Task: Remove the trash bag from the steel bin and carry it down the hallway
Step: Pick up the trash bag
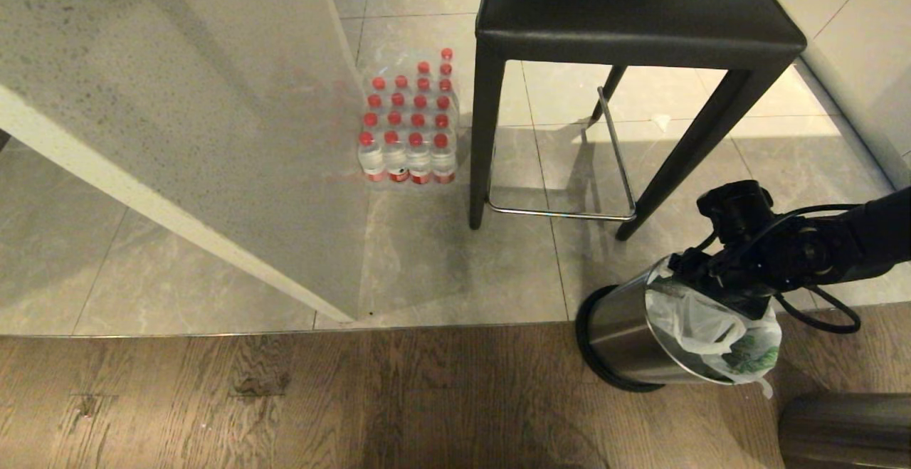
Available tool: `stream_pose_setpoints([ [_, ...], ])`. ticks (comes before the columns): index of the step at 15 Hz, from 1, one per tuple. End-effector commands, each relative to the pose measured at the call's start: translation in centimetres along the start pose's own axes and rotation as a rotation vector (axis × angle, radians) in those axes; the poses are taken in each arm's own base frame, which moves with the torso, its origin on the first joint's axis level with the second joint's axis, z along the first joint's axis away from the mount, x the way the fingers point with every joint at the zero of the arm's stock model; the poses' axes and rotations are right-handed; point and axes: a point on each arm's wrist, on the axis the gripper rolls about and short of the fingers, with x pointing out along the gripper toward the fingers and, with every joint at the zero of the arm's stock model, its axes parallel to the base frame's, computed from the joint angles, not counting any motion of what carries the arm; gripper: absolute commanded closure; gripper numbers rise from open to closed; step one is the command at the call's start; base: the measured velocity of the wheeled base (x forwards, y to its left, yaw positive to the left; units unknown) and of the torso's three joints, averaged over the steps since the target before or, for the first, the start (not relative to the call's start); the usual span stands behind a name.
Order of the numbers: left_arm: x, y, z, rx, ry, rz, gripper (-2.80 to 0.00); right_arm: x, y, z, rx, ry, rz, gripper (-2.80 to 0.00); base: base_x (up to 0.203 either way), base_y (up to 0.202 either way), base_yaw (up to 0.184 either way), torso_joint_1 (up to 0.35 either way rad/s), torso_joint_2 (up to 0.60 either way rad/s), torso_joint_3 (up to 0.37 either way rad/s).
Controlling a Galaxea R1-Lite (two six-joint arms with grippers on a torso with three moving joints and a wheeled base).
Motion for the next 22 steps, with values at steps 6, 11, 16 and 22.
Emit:
stream_pose_setpoints([
  [6, 0.0, 0.0, 0.0, 0.0, 0.0, 0.0, 0.0, 0.2, 0.4, -0.4, -0.098, 0.005, -0.004, -2.8, 0.0, 0.0, 0.0, 0.0, 0.0, 0.0],
  [11, 0.0, 0.0, 0.0, 0.0, 0.0, 0.0, 0.0, -1.5, -1.2, -1.5, -0.241, 0.039, -0.034, -2.8, 0.0, 0.0, 0.0, 0.0, 0.0, 0.0],
  [16, 0.0, 0.0, 0.0, 0.0, 0.0, 0.0, 0.0, -3.0, -2.7, -3.0, -0.335, 0.09, -0.047, -2.8, 0.0, 0.0, 0.0, 0.0, 0.0, 0.0],
  [22, 0.0, 0.0, 0.0, 0.0, 0.0, 0.0, 0.0, -5.2, -3.7, -3.0, -0.562, 0.135, -0.056, -2.8, 0.0, 0.0, 0.0, 0.0, 0.0, 0.0],
])
